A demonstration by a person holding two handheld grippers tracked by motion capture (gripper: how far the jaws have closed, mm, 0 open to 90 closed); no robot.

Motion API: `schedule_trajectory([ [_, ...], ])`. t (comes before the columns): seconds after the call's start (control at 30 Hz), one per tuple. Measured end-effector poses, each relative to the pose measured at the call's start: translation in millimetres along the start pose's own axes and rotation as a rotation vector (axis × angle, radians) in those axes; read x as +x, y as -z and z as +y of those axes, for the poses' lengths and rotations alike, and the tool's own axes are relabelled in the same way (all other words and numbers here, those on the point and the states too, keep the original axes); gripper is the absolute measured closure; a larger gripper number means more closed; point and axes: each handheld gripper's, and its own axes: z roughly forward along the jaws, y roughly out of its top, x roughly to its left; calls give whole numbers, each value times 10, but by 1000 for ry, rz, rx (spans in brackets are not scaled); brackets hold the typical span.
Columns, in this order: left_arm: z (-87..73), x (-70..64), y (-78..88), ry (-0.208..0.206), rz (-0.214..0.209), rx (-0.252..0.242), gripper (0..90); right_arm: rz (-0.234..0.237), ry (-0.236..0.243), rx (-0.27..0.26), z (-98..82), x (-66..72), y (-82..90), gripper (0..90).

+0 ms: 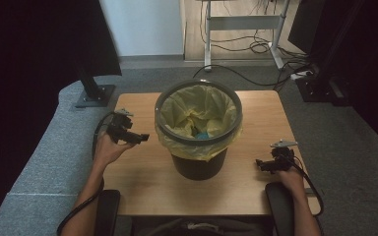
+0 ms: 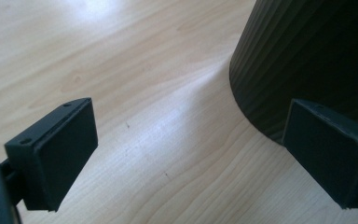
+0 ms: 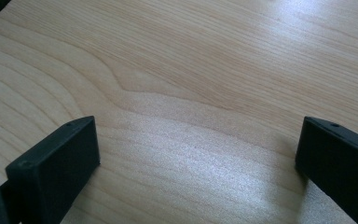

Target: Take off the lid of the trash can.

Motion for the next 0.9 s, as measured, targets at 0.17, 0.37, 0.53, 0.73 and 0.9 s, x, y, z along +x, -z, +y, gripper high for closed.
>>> schedule_trajectory([
  [0.17, 163, -1, 132, -11, 1, -17, 45, 1, 1, 0, 0, 1, 0, 0],
  [0.37, 364, -19, 310, -23, -2, -47, 57, 2, 3, -1, 1, 2, -1, 0],
  [0.53, 524, -52, 426, -43, -5, -58, 72, 3, 4, -1, 1, 3, -2, 0],
  [0.73, 767, -106, 548, -63, -4, -57, 108, 4, 4, -1, 2, 3, -1, 0],
  [0.9, 958, -132, 640, -64, -10, -62, 139, 6, 7, 1, 2, 4, 0, 0],
])
